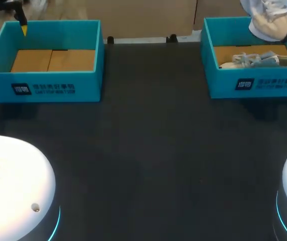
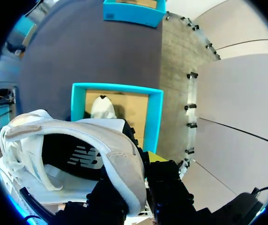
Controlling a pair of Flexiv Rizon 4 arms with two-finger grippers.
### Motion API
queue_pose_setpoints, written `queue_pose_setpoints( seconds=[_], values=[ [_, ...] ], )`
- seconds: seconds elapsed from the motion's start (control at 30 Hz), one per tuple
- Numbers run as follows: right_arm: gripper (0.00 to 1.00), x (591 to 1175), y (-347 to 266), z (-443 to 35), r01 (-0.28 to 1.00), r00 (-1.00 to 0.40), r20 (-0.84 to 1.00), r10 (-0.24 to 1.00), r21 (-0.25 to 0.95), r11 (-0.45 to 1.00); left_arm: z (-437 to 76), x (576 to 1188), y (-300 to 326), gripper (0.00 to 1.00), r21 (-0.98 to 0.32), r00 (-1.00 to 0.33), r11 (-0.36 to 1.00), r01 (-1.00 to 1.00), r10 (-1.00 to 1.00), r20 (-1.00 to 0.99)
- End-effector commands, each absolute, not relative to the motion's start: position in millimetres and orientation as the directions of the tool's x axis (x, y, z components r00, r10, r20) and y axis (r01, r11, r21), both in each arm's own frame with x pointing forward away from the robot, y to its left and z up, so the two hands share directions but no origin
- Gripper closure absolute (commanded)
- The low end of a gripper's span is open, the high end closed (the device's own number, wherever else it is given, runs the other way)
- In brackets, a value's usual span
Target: Take the shoe out of the shoebox, open the shoe tongue, remove and reinsert the insole, then place the shoe into the shoebox
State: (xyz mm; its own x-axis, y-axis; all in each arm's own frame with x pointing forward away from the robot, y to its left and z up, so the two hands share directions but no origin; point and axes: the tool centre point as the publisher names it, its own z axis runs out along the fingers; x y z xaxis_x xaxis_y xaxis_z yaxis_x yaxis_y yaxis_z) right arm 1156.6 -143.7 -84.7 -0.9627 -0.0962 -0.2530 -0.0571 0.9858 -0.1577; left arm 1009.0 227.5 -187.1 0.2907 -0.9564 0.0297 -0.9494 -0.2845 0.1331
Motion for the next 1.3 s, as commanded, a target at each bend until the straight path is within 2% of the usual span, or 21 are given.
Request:
queue_pose_setpoints(
  seconds=[0.03, 0.17, 0.33, 0.47, 0.6, 0.67, 0.73, 1.2, 1.23, 1.3],
  values=[
    [1.0, 1156, -145, -82, -0.059, -0.963, -0.25, -0.098, -0.159, 0.986, -187, 1008, 228, 0.0, 0.131, 0.289, -0.283, -0.95, -0.957, 0.03],
    [1.0, 1175, -165, -85, -0.024, -0.962, -0.264, -0.065, -0.158, 0.987, -187, 1008, 228, 0.0, 0.131, 0.289, -0.283, -0.95, -0.957, 0.03],
    [1.0, 1200, -201, -91, 0.141, -0.958, -0.263, 0.113, -0.088, 0.986, -187, 1008, 228, 0.0, 0.131, 0.289, -0.283, -0.95, -0.957, 0.03],
    [1.0, 1214, -225, -92, 0.277, -0.932, -0.271, 0.241, -0.101, 0.956, -187, 1008, 228, 0.0, 0.131, 0.289, -0.283, -0.95, -0.957, 0.03],
    [1.0, 1218, -251, -88, 0.524, -0.835, -0.24, 0.495, -0.078, 0.848, -187, 1008, 228, 0.0, 0.131, 0.289, -0.283, -0.95, -0.957, 0.03],
    [1.0, 1211, -267, -89, 0.699, -0.71, -0.177, 0.682, -0.053, 0.713, -187, 1008, 228, 0.0, 0.131, 0.289, -0.283, -0.95, -0.957, 0.03],
    [1.0, 1196, -277, -93, 0.81, -0.585, -0.123, 0.801, -0.04, 0.585, -187, 1008, 228, 0.0, 0.131, 0.289, -0.283, -0.95, -0.957, 0.03],
    [1.0, 1196, -277, -93, 0.81, -0.585, -0.123, 0.801, -0.04, 0.585, -187, 1008, 228, 0.0, 0.131, 0.289, -0.283, -0.95, -0.957, 0.03],
    [1.0, 1199, -277, -95, 0.829, -0.558, -0.138, 0.818, -0.054, 0.556, -187, 1008, 228, 0.0, 0.131, 0.289, -0.283, -0.95, -0.957, 0.03],
    [1.0, 1196, -282, -97, 0.87, -0.491, -0.123, 0.862, -0.01, 0.494, -187, 1008, 228, 0.0, 0.131, 0.289, -0.283, -0.95, -0.957, 0.03]
  ],
)
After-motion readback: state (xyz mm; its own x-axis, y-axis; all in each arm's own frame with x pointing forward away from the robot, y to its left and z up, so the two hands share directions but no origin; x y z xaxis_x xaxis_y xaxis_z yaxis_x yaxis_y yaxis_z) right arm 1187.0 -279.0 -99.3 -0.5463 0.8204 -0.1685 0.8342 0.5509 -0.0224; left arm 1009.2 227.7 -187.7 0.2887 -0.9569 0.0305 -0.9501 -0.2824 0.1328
